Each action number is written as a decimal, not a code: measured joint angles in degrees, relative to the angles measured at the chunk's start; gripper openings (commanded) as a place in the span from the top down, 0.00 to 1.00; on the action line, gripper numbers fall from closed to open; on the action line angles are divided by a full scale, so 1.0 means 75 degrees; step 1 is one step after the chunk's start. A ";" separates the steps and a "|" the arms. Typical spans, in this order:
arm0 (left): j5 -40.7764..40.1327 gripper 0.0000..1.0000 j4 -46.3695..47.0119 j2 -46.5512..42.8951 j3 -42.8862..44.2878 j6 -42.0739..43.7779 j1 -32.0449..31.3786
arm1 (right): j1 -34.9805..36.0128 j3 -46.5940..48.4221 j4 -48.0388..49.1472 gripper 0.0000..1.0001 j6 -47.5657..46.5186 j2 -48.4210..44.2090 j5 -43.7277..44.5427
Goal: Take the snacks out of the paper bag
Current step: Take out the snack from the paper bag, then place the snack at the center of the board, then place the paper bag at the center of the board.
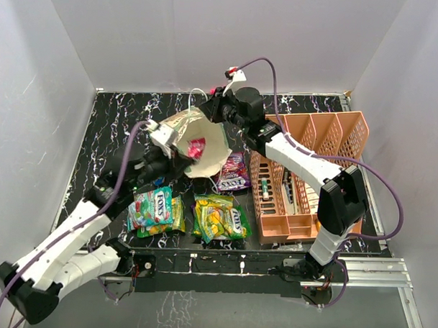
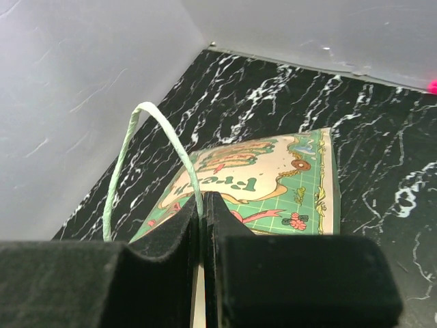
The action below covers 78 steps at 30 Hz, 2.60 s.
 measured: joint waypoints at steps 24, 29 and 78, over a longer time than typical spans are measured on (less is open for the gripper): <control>-0.4482 1.00 -0.0991 0.2879 -0.0895 -0.1195 0.2521 | -0.0565 0.1591 -0.1912 0.93 0.0644 0.0082 -0.0580; -0.4444 0.88 -0.0376 0.3092 -0.1241 -0.1023 0.2658 | -0.0516 0.2611 -0.2326 0.92 0.0930 0.0358 -0.0912; -0.3733 0.16 0.0207 0.1804 -0.1524 -0.0478 0.2754 | -0.2492 0.6132 -0.2008 0.93 0.2069 0.4214 -0.1614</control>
